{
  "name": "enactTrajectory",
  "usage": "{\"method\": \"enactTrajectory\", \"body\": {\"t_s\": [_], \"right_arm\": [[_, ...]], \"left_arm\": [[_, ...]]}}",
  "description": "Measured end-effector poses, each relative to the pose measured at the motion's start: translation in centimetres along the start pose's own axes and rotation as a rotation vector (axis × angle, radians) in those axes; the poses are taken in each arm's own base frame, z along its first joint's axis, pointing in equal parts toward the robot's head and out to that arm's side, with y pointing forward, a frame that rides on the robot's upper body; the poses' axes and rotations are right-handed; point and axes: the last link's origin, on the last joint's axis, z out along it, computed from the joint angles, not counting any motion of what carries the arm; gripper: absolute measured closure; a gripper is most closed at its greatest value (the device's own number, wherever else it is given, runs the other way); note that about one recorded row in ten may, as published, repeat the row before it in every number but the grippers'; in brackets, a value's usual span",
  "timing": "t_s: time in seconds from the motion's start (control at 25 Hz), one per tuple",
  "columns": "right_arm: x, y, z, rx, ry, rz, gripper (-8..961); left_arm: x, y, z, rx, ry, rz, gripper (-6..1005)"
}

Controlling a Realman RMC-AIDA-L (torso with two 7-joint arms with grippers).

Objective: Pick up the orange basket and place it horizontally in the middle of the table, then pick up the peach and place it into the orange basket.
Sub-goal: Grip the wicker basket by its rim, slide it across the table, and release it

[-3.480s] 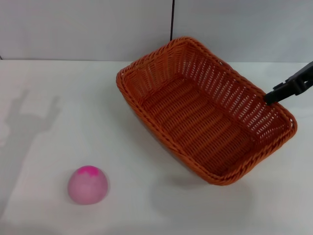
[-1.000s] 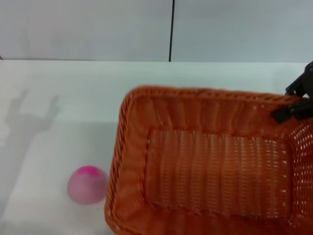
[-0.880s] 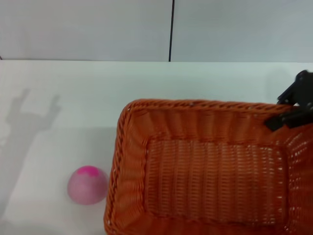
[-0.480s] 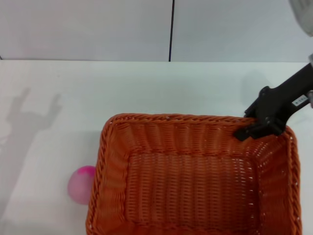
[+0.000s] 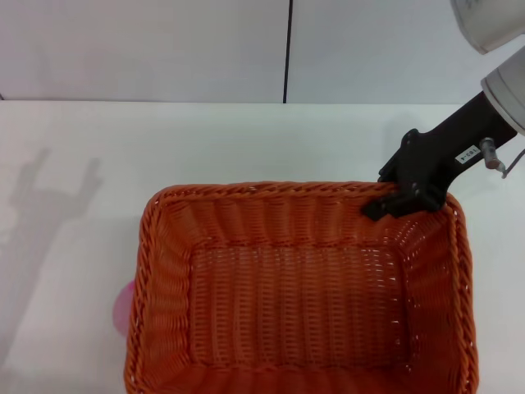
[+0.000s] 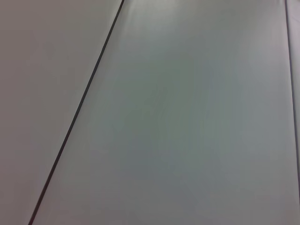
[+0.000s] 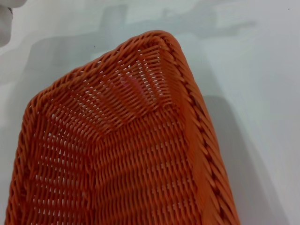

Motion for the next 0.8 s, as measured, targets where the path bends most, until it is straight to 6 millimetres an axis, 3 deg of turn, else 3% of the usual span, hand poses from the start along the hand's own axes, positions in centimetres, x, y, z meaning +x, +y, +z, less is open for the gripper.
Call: {"method": "enactTrajectory", "body": {"t_s": [0.32,0.72,0.8], "right_arm": [[-0.4,-0.2,1.5,-0.011,-0.012,0.013,805],[-0.1,-0.4,1.5,-0.006,-0.048,0.057,770],[-0.1,-0.5,1.4,-0.002,-0.055,0.061,629]], "left_arm": [[0.0,0.0,0.0,0.001,-0.001,-0.002,149],[-0.1,0.1,0.1,-0.001,-0.001,-0.005,150],[-0.1,0.1,0.1,-0.001,-0.002,-0.004,150]]}}
